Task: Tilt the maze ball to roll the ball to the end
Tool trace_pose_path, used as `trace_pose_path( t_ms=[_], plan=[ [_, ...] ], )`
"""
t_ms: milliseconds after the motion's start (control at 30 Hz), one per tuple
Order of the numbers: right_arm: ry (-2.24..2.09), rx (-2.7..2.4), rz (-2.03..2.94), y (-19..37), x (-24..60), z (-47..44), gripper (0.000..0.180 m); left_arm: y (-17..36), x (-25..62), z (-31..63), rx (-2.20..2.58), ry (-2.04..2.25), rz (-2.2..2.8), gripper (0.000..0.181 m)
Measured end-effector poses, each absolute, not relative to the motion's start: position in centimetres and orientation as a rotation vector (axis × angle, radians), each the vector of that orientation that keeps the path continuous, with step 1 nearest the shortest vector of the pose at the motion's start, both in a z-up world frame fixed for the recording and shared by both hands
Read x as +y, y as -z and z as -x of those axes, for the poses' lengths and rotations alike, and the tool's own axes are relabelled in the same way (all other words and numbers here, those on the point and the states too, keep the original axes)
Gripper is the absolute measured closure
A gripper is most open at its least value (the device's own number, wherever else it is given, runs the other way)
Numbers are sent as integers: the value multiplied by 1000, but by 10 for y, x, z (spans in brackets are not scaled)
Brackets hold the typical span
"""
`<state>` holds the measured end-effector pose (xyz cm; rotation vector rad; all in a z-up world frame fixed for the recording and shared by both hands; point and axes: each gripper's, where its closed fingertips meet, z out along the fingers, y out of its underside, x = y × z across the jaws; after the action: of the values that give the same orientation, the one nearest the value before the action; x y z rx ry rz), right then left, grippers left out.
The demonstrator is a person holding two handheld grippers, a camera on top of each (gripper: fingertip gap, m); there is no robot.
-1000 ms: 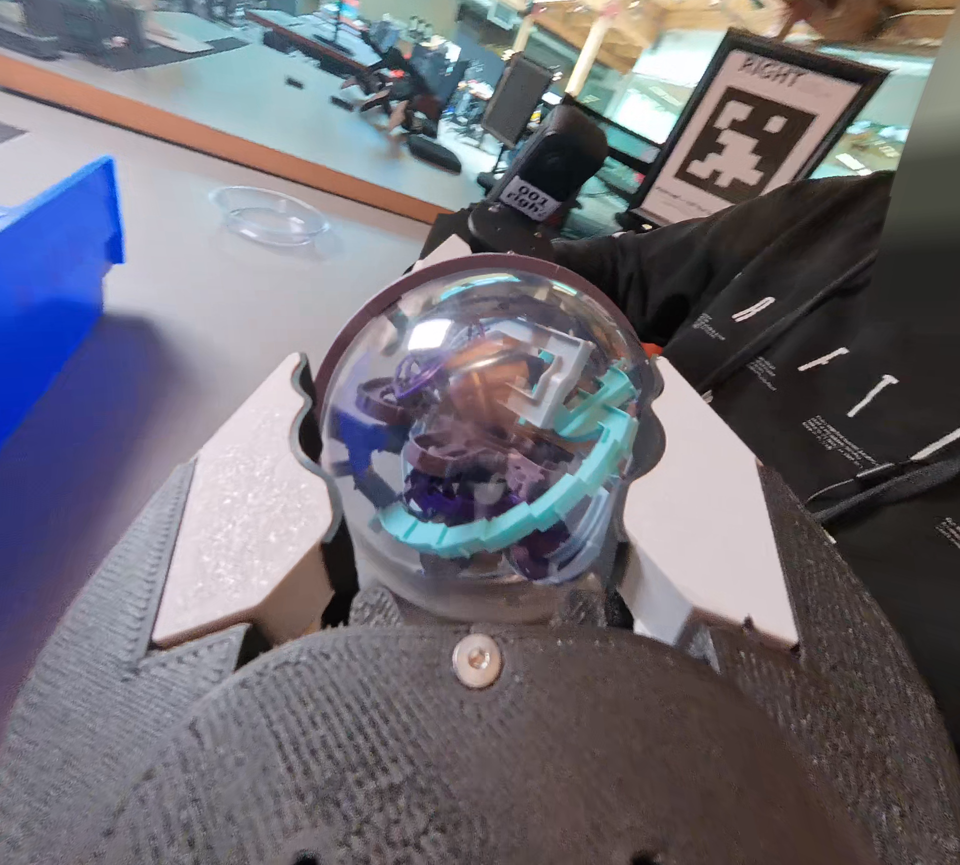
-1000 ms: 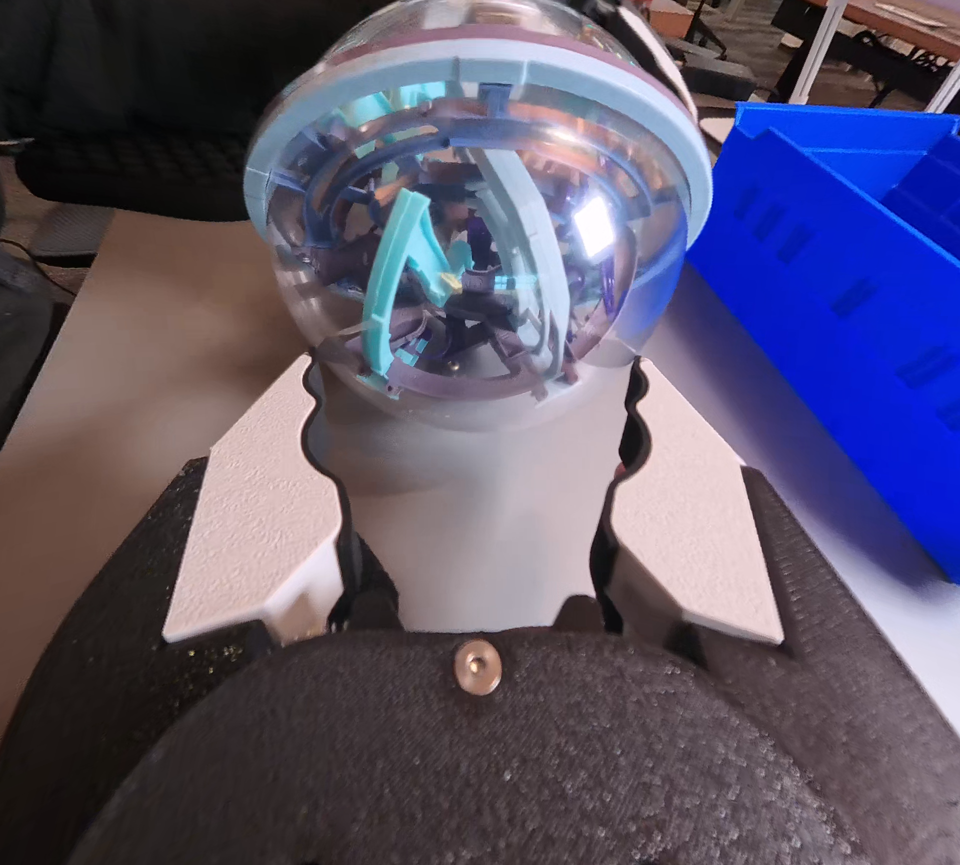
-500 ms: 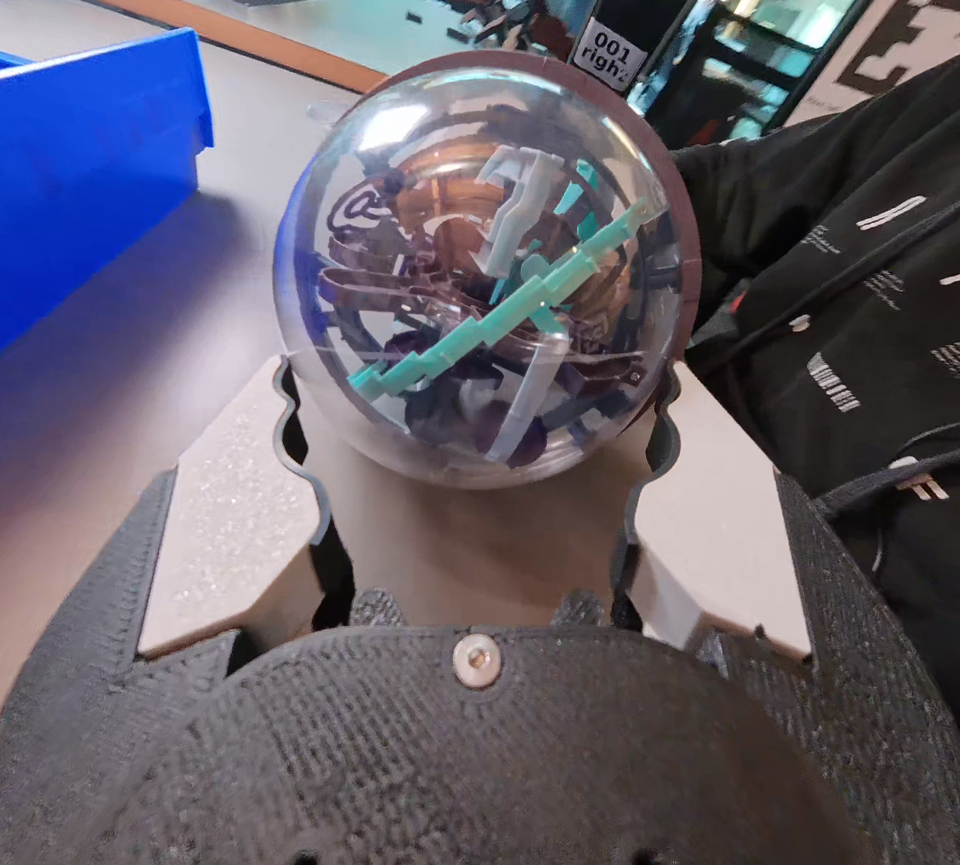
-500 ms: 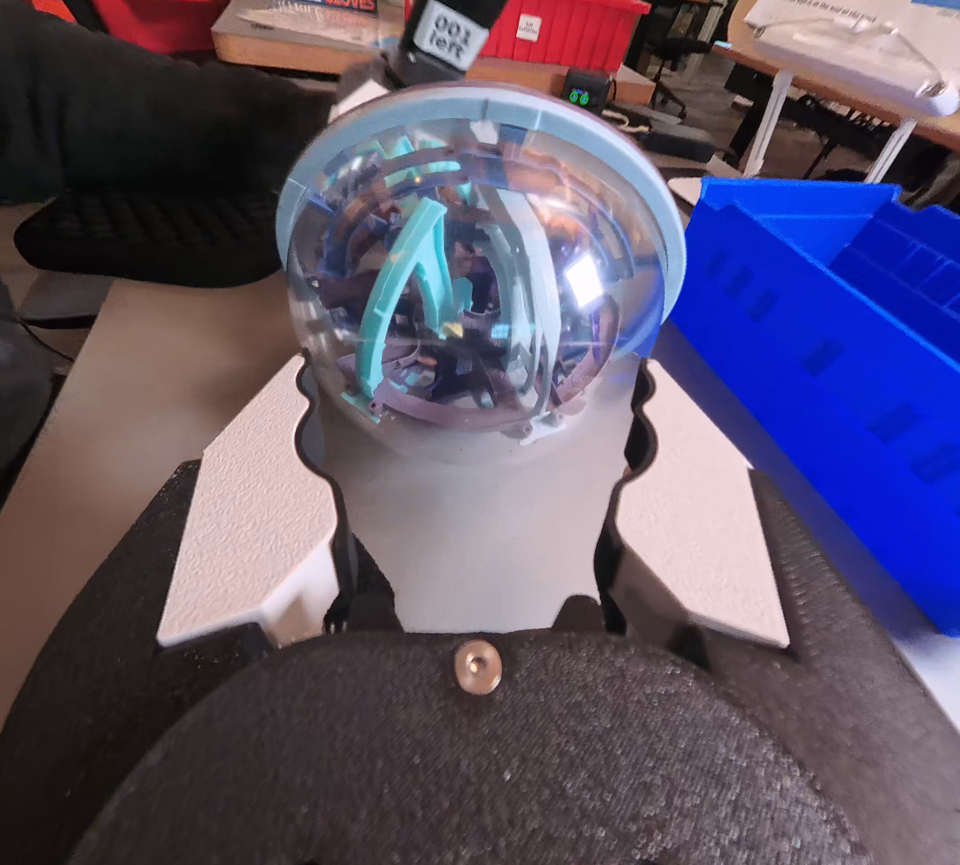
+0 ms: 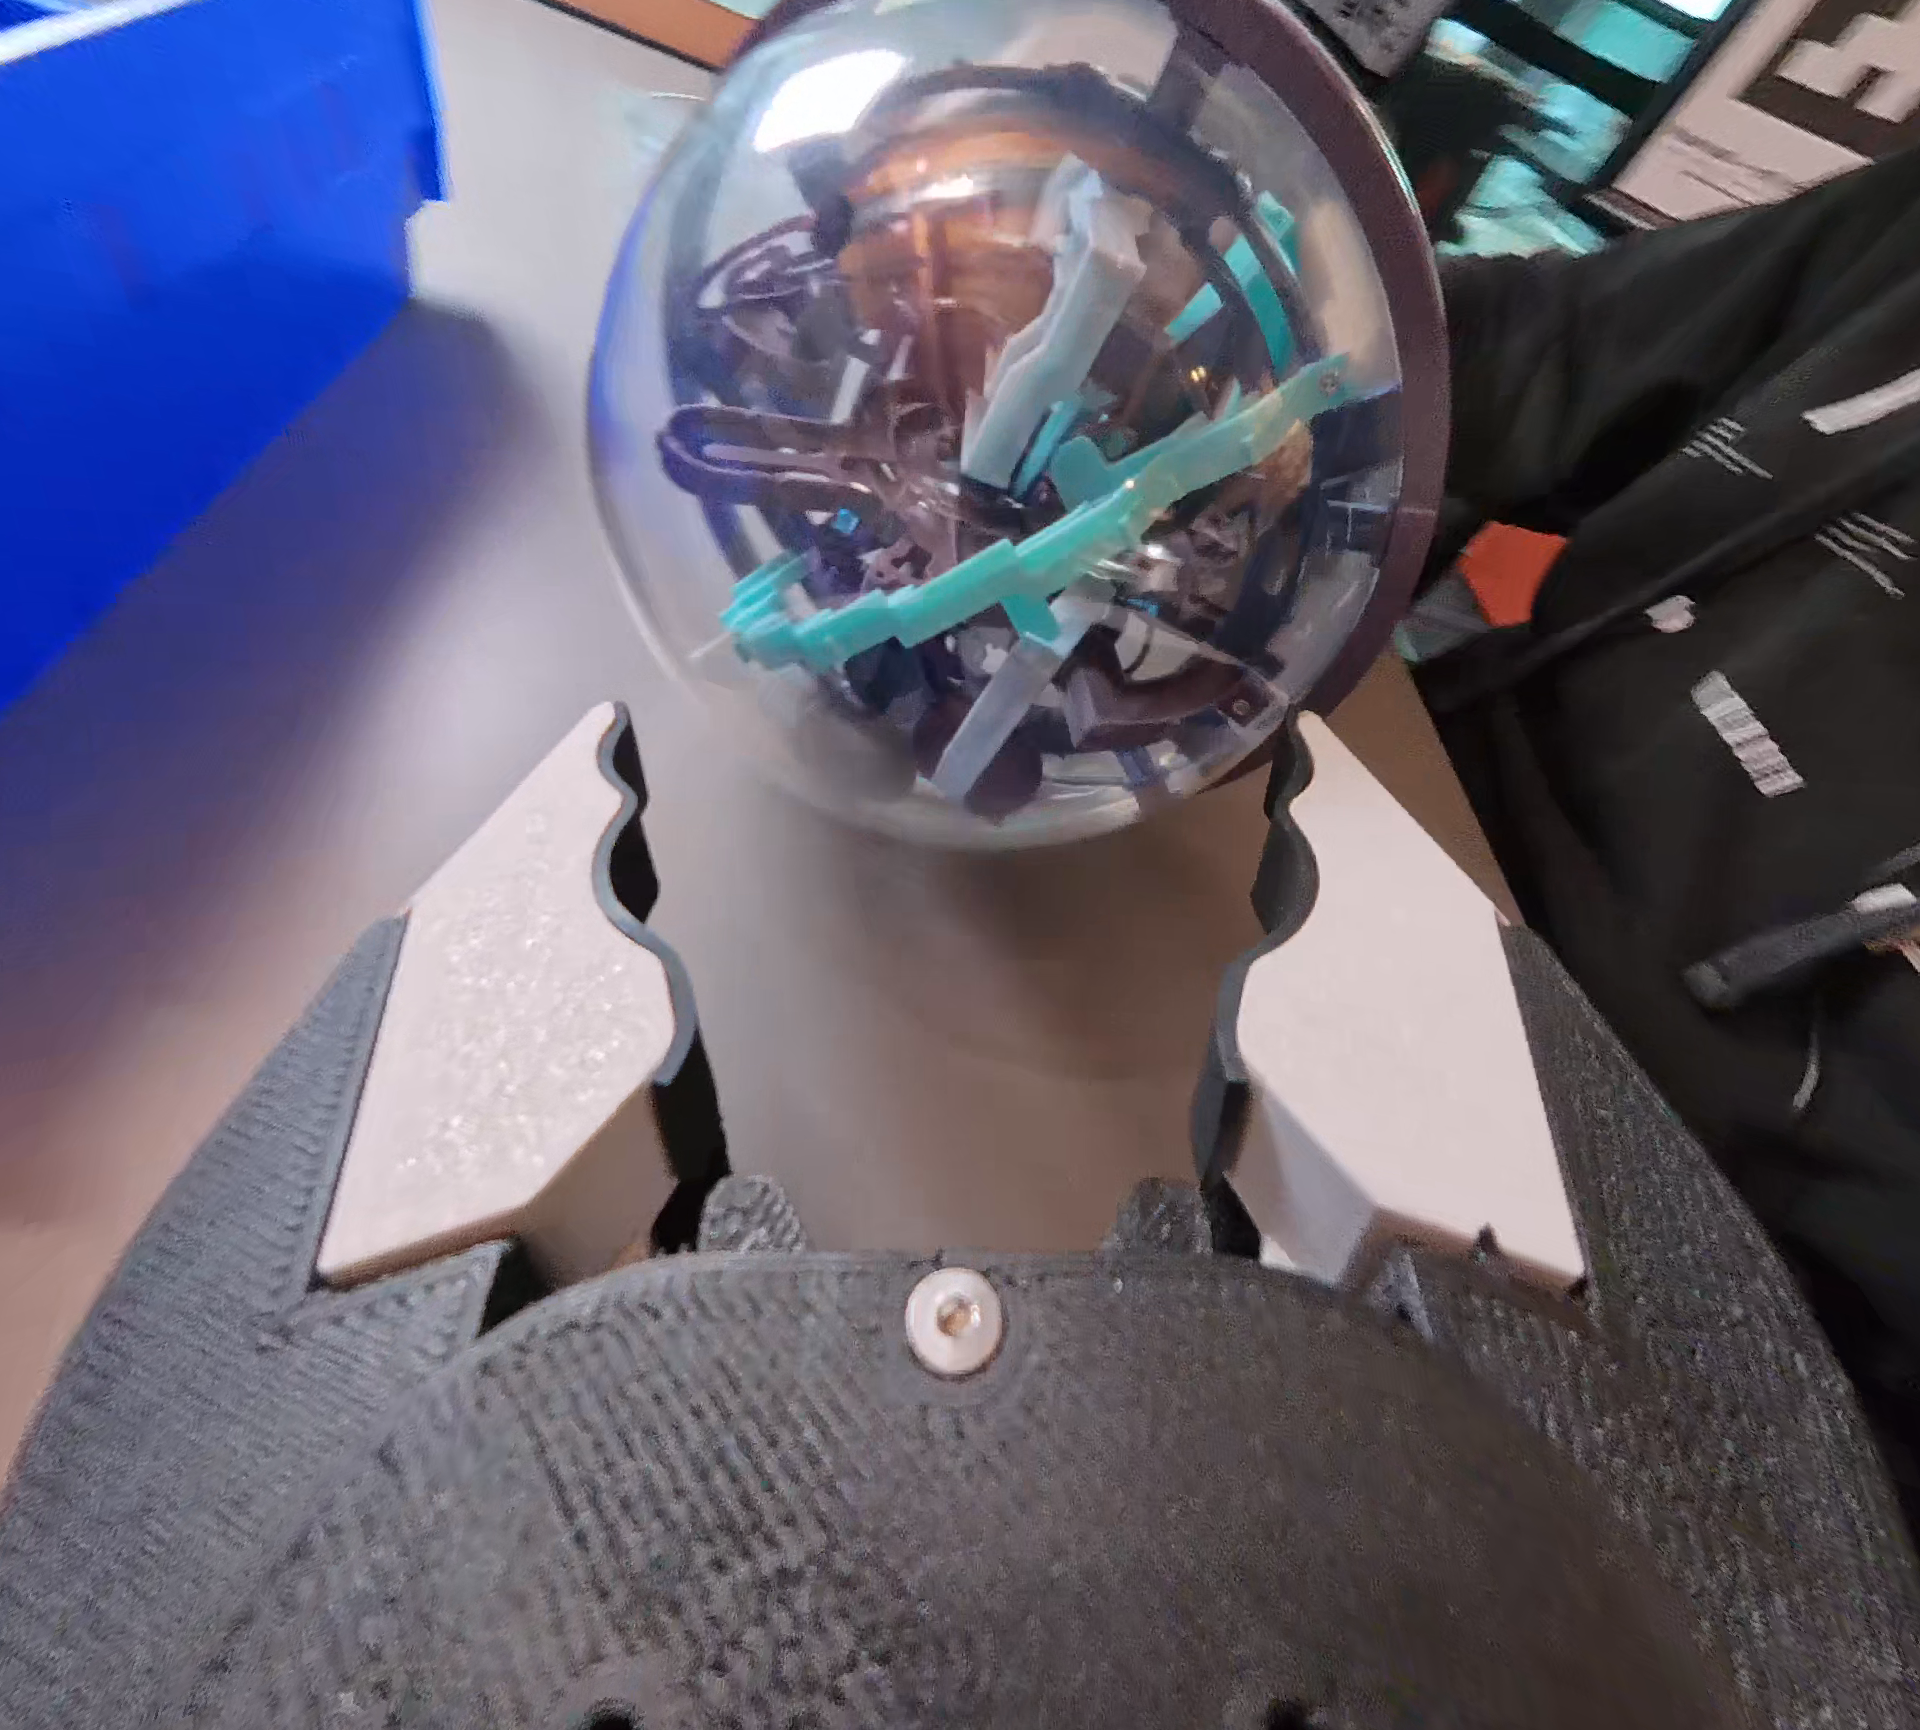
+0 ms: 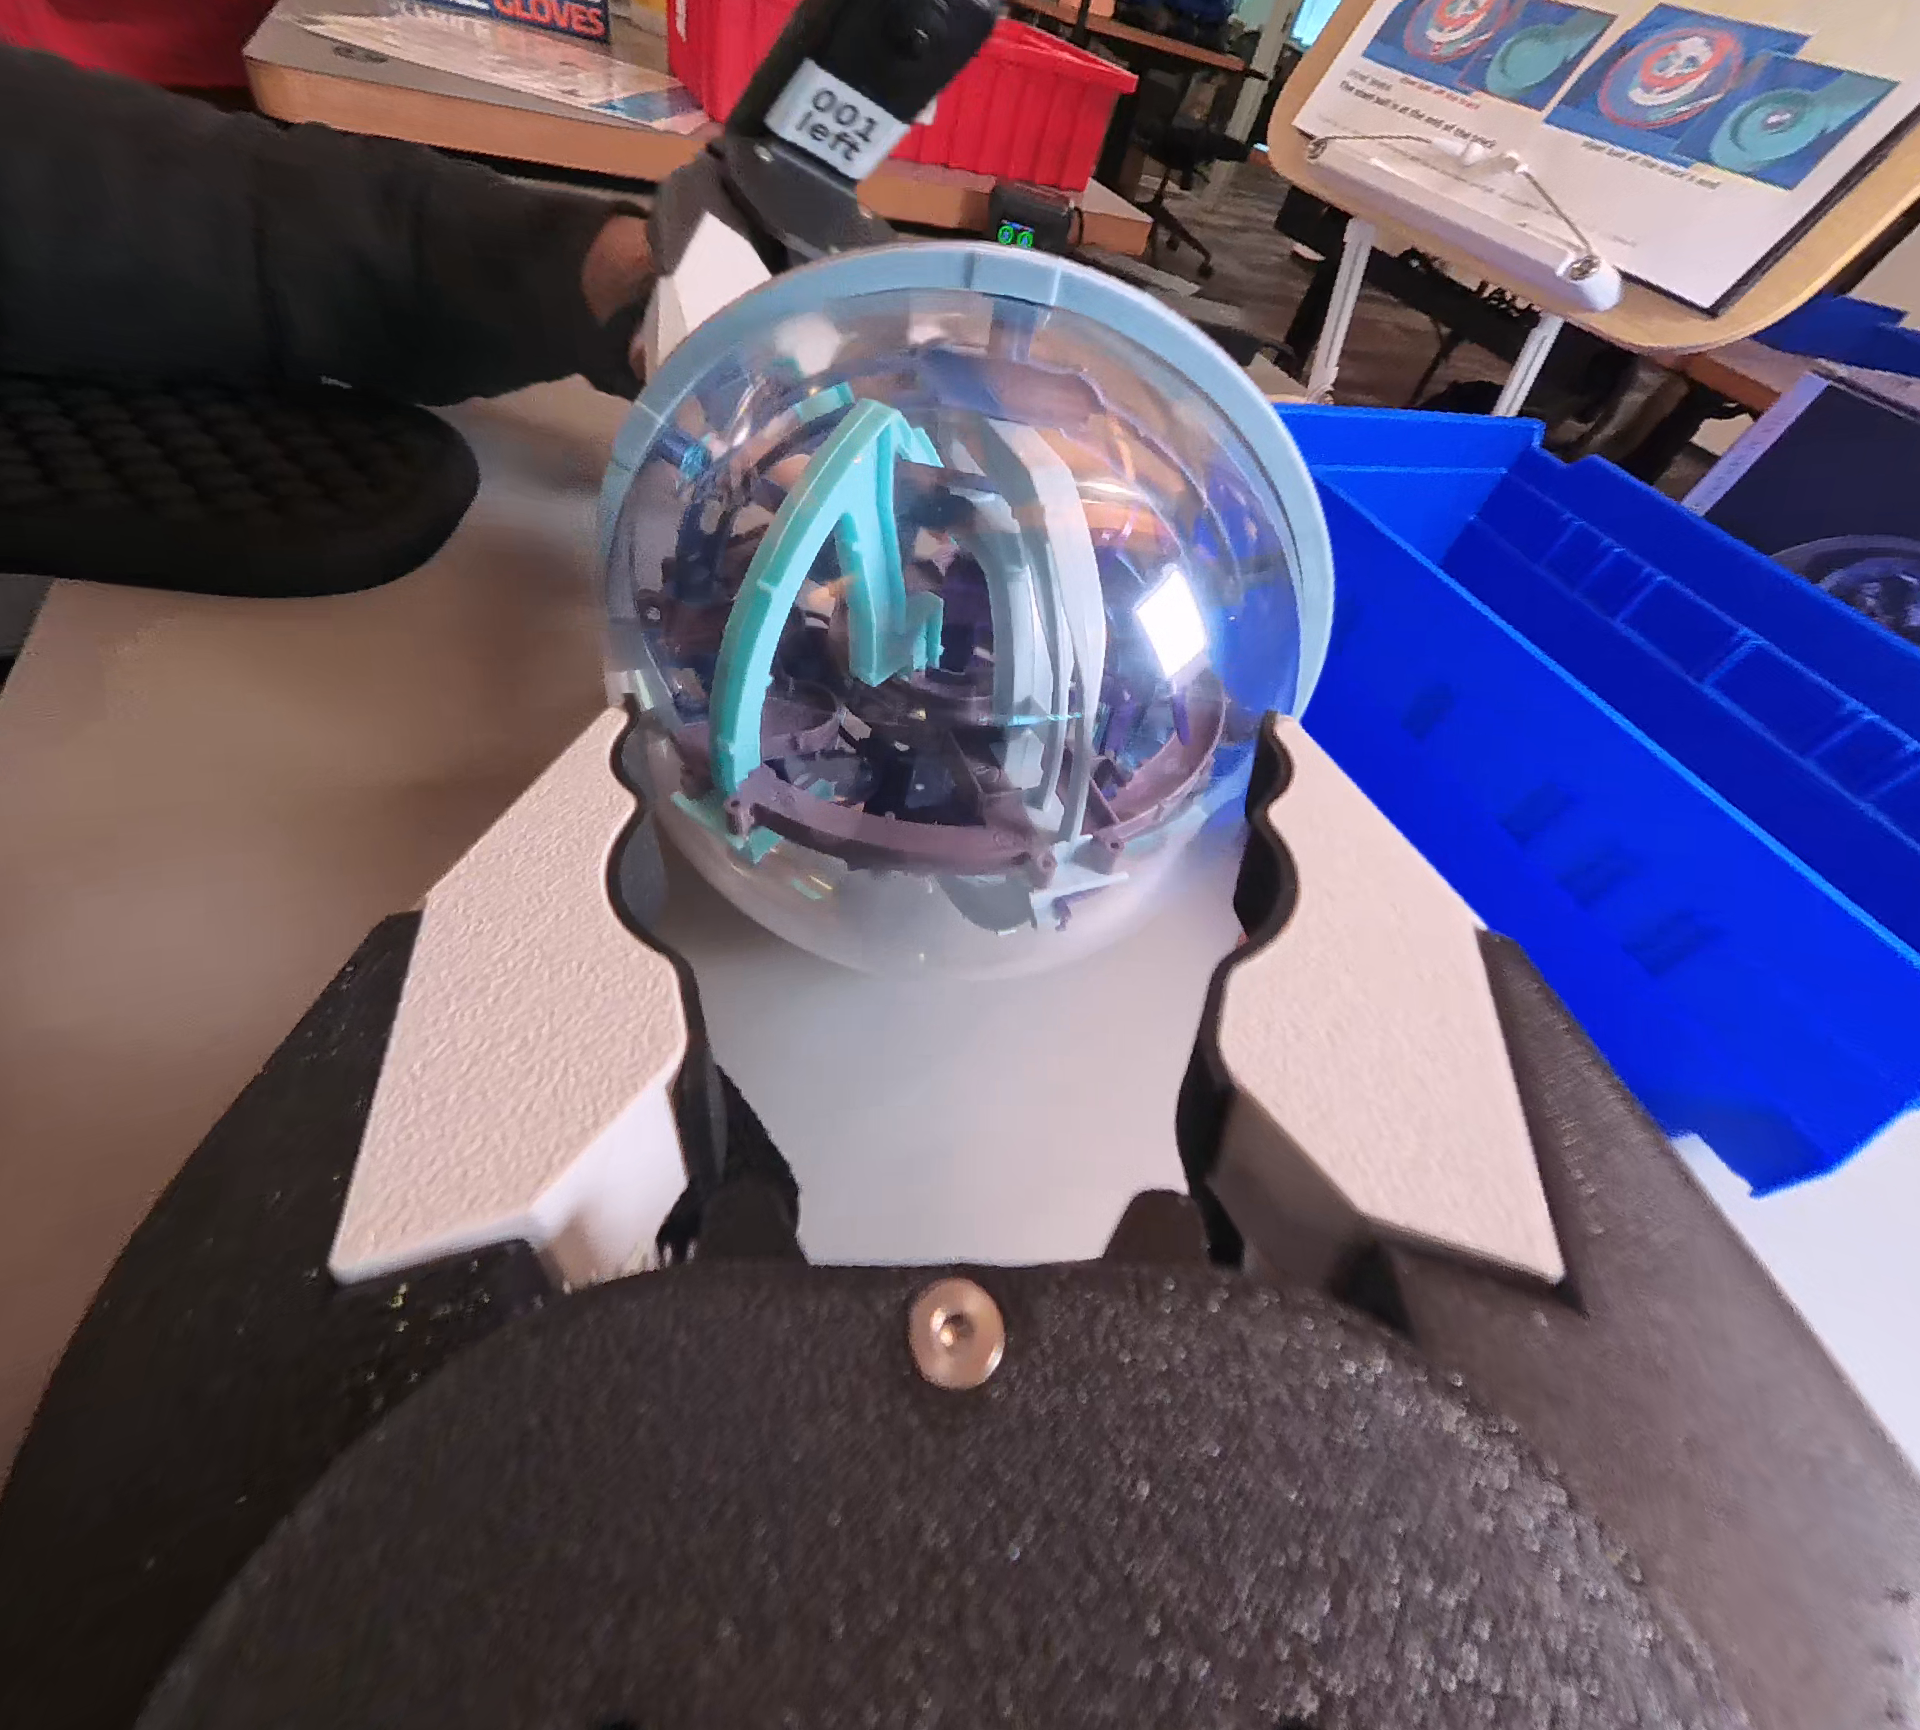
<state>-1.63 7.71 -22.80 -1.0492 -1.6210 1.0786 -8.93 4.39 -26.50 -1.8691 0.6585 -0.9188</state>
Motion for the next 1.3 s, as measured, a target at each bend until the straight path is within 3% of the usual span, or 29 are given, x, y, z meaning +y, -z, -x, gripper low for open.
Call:
trace_pose_path(
  t_ms=[200, 400, 867, 967, 1200, 1300],
  plan=[
    [-1032, -1582, 1040, 225, 82, 21, 84, 212, 34, 93, 487, 751, 1759, 60],
    [-1014, -1575, 1071, 232, 83, 30, 84, 212, 52, 100, 381, 417, 1778, 83],
    [-1046, -1550, 1030, 228, 82, 23, 98, 212, 54, 112, 339, 616, 1590, 98],
    [-1080, -1549, 1024, 226, 82, 20, 104, 209, 52, 114, 352, 618, 1560, 111],
    [-1160, -1572, 984, 222, 75, 13, 123, 203, 44, 116, 379, 570, 1523, 160],
    [-1229, -1558, 982, 216, 76, 9, 128, 203, 43, 118, 381, 557, 1528, 168]
  ],
)
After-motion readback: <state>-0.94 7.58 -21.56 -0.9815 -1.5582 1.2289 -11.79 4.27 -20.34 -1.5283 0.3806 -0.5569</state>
